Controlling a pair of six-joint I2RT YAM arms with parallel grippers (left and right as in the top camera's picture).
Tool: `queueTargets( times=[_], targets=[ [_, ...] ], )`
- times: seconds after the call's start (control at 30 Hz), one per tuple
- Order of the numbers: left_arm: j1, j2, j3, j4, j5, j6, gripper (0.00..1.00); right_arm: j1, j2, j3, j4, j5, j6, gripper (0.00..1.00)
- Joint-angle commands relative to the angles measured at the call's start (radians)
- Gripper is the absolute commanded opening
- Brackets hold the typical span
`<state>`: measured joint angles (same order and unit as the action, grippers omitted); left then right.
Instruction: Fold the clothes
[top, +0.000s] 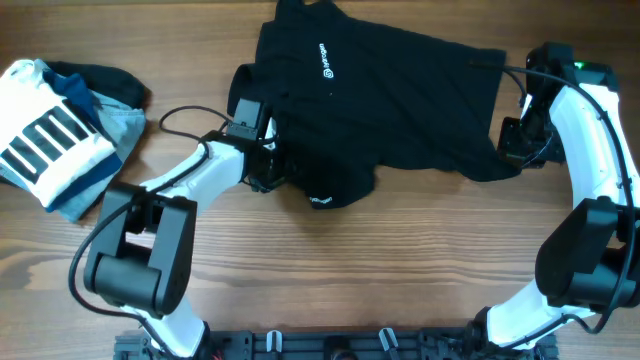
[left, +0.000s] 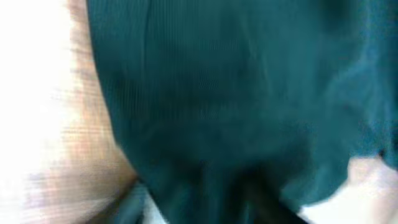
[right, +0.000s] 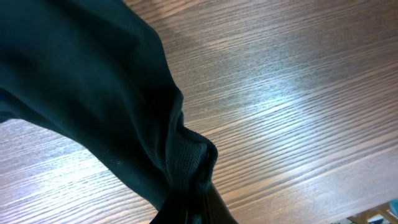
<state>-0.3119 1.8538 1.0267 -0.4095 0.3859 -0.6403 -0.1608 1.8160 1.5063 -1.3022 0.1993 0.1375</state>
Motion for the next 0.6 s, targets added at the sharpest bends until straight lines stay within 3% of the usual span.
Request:
queueTargets(
  times=[0.0,0.17,0.3,0.43,0.57],
  targets=[
    [-0.011,0.065,-0.019,0.021,-0.046,-0.024,0.06,-0.002,0.002,-0.001,0.004,-0.02,0.019,0.04],
    [0.011,0.056,-0.019,-0.095,-0.047,-0.018,0.04,-0.002,0.002,-0.001,0.005,-0.02,0.019,0.04],
    [0.172,-0.041,-0.019,-0.303,-0.047,0.121,0.04,-0.002,0.002,-0.005,-0.01,-0.019,0.045,0.04],
    [0.358,-0.161,-0.019,-0.382,-0.044,0.193,0.04,-0.009,0.002,-0.055,-0.014,-0.02,0.101,0.04],
    [0.372,-0.185,-0.019,-0.456,-0.039,0.224,0.04,-0.009,0.002,-0.119,-0.011,-0.021,0.102,0.04]
  ],
)
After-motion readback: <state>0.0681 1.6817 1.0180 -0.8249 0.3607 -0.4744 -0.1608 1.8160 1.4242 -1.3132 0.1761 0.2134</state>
